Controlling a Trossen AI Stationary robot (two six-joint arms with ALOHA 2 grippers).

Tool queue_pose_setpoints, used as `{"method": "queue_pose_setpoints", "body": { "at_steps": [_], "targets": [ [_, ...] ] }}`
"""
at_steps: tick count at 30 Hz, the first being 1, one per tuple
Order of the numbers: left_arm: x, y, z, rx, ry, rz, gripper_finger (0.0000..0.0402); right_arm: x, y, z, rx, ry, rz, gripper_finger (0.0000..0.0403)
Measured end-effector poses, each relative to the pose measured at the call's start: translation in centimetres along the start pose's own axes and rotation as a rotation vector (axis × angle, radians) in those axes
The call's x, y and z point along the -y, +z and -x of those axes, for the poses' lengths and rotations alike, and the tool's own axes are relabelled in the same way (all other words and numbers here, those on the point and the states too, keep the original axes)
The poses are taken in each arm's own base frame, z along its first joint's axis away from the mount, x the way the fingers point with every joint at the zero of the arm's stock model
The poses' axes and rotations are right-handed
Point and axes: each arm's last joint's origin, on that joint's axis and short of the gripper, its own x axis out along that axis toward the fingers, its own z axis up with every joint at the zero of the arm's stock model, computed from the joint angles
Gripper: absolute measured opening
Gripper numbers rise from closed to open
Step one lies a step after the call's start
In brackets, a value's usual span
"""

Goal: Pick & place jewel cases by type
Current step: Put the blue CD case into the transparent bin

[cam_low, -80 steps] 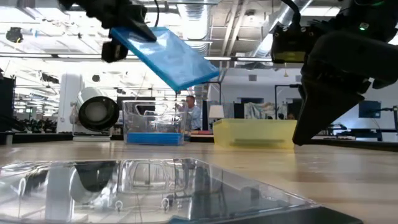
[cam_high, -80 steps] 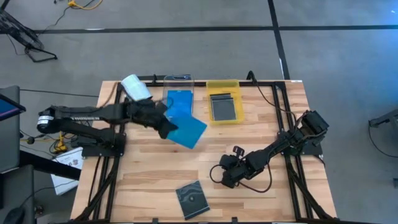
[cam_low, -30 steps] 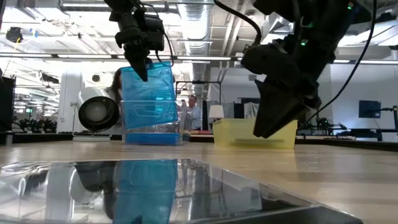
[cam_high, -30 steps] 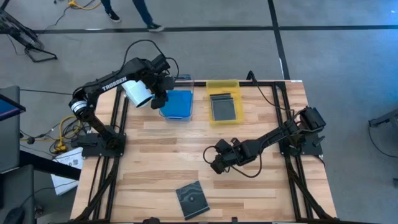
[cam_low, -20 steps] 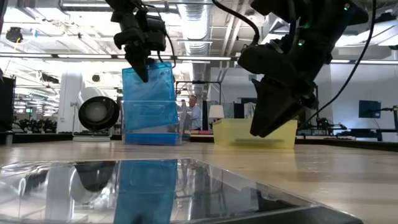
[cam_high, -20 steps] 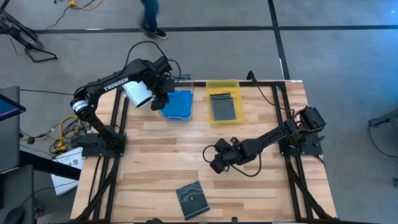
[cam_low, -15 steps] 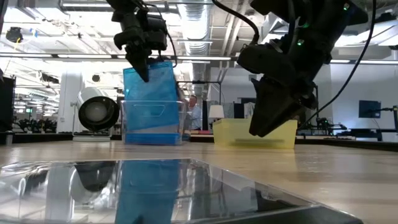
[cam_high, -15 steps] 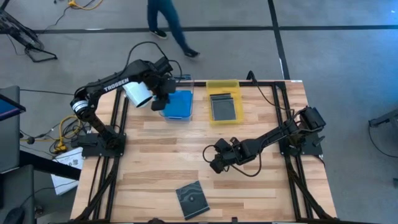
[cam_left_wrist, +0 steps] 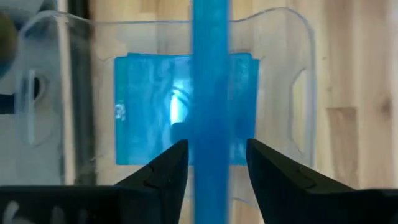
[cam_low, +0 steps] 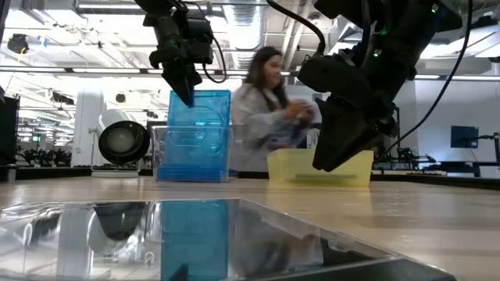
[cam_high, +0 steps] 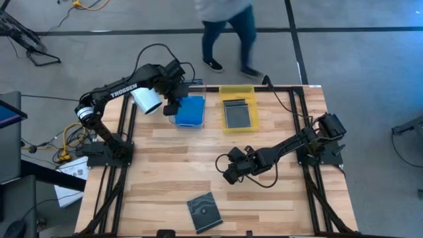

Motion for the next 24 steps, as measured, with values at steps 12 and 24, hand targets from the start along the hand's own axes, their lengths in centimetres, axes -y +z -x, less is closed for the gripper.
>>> {"method": "queue_pose_setpoints", "body": {
  "at_steps": [12, 24],
  "targets": [
    [0.0, 1.0, -0.1, -0.019, 0.144, -0.066, 0.0175, 0.0, 0.0, 0.0, -0.002, 0.002, 0.0, 0.0108],
    [0.3, 2.5, -0.2, -0.043, 0.344, -0.181, 0.0195, -0.1, 0.0, 0.0, 0.0, 0.006, -0.002, 0.0108]
  ]
}}
